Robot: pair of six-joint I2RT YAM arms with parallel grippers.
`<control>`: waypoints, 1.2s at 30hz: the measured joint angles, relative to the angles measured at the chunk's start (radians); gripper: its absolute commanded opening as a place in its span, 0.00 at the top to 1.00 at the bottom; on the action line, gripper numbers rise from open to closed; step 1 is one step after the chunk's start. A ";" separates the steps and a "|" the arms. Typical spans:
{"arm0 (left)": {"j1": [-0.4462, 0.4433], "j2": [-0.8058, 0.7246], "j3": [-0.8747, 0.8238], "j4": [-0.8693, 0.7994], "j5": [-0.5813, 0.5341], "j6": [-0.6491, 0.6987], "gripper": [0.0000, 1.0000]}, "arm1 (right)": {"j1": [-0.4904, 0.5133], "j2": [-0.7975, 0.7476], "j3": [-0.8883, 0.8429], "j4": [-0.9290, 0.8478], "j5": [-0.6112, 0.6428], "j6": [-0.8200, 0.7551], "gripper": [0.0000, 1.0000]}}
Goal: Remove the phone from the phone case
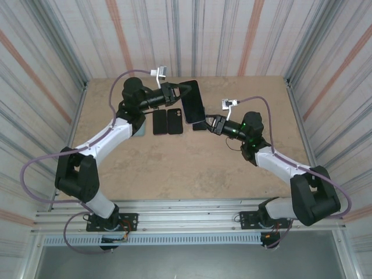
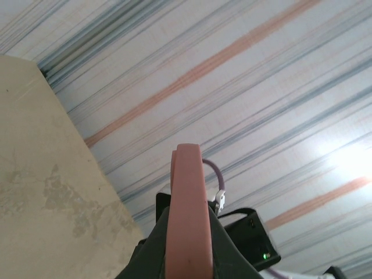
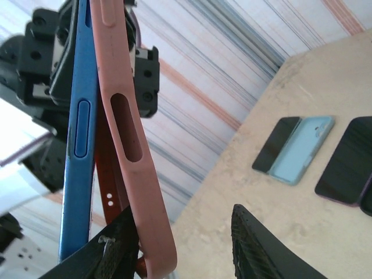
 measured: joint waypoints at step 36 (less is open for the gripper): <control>0.002 0.106 -0.031 0.053 -0.135 -0.203 0.34 | 0.034 0.187 -0.027 0.338 0.165 0.425 1.00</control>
